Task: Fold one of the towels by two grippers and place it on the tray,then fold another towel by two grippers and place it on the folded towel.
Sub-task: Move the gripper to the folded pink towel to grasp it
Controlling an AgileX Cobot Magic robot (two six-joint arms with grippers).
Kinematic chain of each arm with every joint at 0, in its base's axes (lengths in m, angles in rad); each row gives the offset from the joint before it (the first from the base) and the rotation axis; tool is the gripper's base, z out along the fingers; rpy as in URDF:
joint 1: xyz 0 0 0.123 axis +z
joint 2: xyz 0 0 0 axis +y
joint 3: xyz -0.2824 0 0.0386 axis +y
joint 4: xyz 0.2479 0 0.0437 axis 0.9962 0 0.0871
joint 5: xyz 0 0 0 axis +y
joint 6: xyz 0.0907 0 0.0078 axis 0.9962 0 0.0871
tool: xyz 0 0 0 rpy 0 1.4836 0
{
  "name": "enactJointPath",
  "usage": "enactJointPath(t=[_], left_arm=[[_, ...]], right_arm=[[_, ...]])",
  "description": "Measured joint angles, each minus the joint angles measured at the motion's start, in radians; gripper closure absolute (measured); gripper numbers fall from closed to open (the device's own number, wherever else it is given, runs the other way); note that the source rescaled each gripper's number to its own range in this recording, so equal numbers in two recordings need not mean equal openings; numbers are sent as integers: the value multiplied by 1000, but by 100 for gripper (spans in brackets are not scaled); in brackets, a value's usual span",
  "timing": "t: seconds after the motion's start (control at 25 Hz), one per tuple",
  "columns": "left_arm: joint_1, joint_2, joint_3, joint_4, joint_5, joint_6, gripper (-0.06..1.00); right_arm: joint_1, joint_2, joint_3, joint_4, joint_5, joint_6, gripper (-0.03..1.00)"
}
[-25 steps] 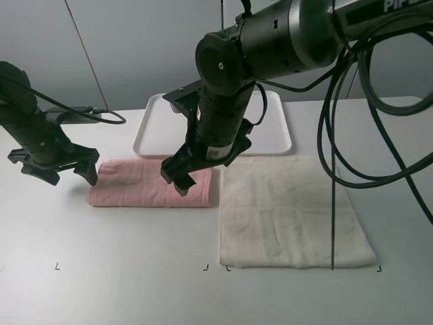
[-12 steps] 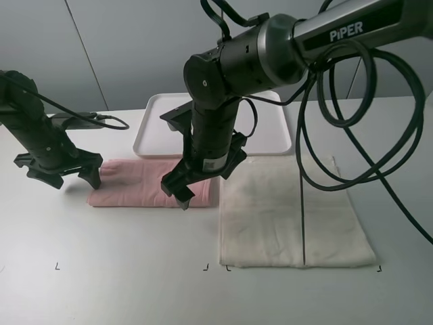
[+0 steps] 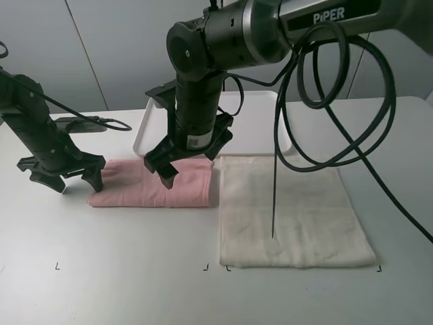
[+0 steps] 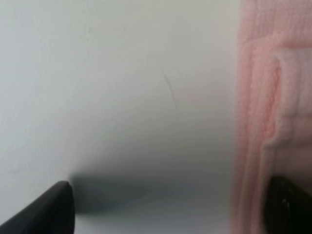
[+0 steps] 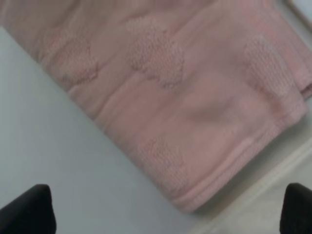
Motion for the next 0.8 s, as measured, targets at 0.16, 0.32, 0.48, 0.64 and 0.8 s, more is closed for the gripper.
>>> enactJointPath(t=[0.16,0.32,0.48,0.64,0.8], left_arm=[[0,0,0,0,0,2,-5],[0,0,-2,1,5,2,-5],[0,0,-2,2,8,2,-5],[0,0,-3,2,14,2,-5],[0,1,-5,2,16,2,-5]], right_arm=[[-53,72,-73,91,44,0,-3],[-113,117,-98,193,51,0,0],[-119,142,-103,220,54,2,2],[-119,167,-103,224,53,19,2],[-119,183,-103,211,30,44,2]])
